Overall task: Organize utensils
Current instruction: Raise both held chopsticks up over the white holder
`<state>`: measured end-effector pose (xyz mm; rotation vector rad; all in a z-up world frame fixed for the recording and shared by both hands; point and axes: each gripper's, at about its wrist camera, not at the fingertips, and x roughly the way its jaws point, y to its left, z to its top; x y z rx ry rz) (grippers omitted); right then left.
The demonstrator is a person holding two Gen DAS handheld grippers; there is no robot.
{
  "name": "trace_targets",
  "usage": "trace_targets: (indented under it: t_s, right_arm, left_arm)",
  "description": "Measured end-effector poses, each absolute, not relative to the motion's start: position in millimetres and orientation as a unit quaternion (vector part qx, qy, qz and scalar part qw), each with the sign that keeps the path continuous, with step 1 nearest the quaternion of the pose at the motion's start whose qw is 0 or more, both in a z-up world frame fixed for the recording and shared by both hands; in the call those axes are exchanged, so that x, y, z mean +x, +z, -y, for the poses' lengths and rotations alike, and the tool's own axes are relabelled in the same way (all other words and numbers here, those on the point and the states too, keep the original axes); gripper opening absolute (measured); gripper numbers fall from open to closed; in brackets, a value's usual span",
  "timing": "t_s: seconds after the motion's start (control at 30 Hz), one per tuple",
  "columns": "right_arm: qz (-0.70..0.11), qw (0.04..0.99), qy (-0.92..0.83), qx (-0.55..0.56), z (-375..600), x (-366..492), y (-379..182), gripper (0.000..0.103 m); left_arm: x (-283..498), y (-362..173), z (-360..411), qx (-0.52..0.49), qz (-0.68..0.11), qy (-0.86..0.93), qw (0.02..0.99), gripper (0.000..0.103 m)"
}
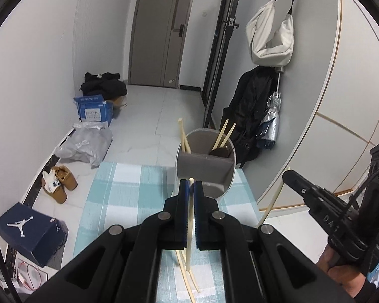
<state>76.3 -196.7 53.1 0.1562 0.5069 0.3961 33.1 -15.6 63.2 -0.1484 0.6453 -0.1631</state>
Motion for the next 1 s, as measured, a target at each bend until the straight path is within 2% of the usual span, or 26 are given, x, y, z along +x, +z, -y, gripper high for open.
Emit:
trace_targets:
  t_s: [0.5, 1.0]
  right_arm:
    - [-0.184, 0.954, 0.226, 0.066, 181, 114, 144, 0.003]
    - [-0.159, 0.955, 0.244, 0.057, 161, 193, 186, 0.003]
  left_arm:
    - [74, 118, 8, -0.122, -0.263, -0.095, 0.952, 0.000]
    - [140, 139, -12, -0.184, -0.239, -0.094, 0.949, 0.000]
